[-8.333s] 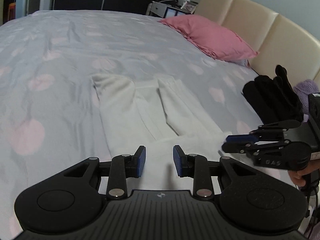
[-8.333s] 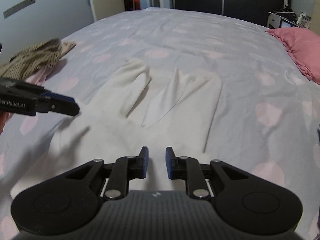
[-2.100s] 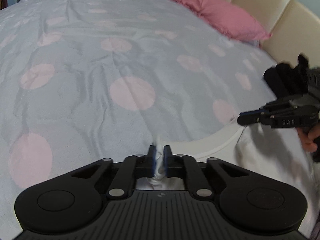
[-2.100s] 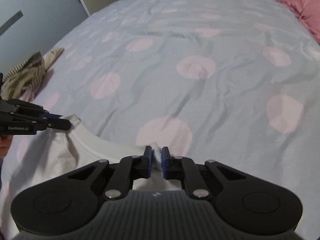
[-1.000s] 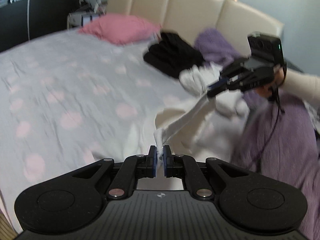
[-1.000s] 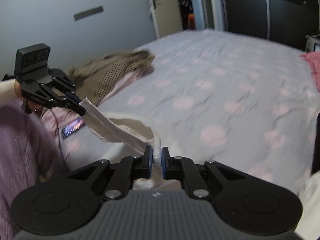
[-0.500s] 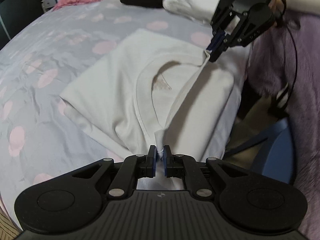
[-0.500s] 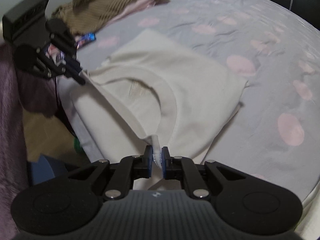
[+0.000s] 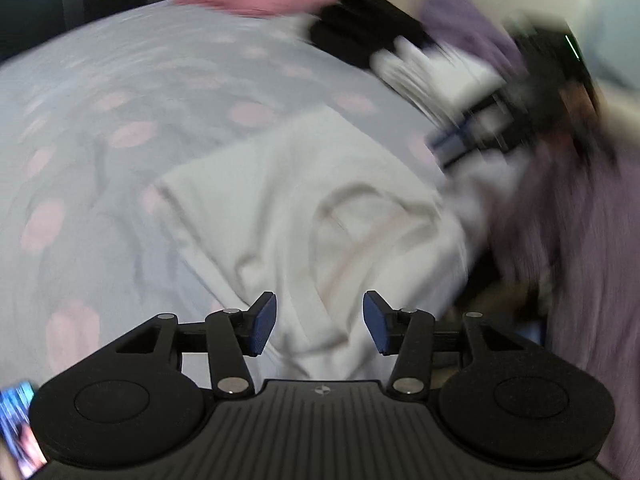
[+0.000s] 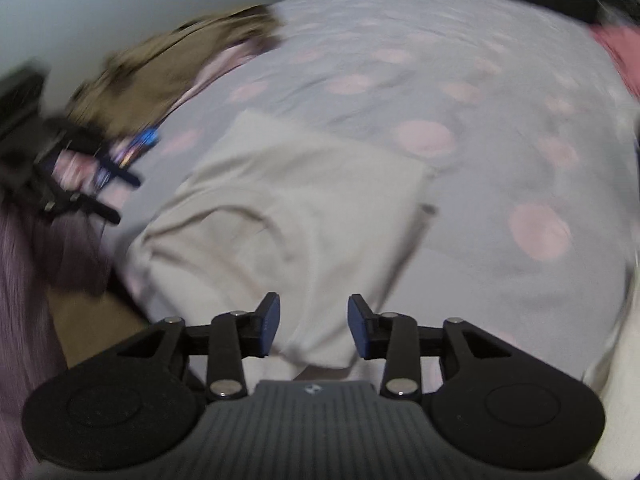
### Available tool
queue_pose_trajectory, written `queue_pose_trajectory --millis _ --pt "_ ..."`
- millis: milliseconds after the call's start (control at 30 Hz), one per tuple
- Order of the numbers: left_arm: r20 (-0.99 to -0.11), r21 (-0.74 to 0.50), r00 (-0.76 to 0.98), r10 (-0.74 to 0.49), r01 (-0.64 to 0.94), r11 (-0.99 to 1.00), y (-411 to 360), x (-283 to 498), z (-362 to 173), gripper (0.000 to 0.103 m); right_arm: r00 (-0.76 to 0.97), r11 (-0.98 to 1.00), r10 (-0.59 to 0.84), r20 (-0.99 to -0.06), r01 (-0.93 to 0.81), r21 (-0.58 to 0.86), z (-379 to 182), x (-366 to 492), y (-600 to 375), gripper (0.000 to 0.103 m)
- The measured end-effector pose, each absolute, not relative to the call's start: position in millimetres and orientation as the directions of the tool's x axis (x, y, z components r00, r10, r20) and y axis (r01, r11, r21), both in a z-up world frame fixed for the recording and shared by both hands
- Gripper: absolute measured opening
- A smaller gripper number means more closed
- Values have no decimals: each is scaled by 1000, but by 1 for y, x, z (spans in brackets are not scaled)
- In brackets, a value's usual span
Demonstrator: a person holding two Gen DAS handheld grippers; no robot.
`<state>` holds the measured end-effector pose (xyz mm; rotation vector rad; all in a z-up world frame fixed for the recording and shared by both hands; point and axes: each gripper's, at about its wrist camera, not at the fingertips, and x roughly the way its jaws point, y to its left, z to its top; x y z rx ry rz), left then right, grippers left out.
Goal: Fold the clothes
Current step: 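Fold the lifted shirt end over onto the stack with both grippers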
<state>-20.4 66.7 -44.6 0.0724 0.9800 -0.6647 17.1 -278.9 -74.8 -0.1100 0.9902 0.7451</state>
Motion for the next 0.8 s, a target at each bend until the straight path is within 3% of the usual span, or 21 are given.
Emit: queue_pose_trajectory --millis 100,233,333,400,433,467,600,767,800 --pt "-785 -324 393 -479 399 858 75 0 -59 44 306 809 514 -802 -483 334 -90 35 -285 43" --pt "-815 -326 367 -449 350 878 71 11 -80 42 271 833 533 -801 -332 442 -113 50 -288 43" --pt "-823 -311 358 -441 367 877 66 6 -86 28 277 830 534 -799 -350 434 -115 47 -282 34" --pt "-818 -289 374 -436 389 875 63 4 -85 21 284 814 552 -784 -389 432 -110 43 -277 22" --pt "-814 -283 382 -437 397 873 63 3 -83 13 285 803 564 -775 -409 434 -106 40 -275 21" --pt "-809 -277 393 -437 400 874 63 1 -82 11 284 790 579 -765 -430 438 -102 38 -273 21" --pt "-814 -312 378 -442 357 880 65 7 -86 11 260 791 568 -781 -435 431 -104 40 -266 29" --pt "-821 -335 354 -447 335 881 67 9 -92 12 221 804 560 -799 -380 458 -117 42 -271 29" --pt "-819 -335 356 -449 340 879 67 8 -91 12 222 803 560 -798 -384 456 -116 41 -271 24"
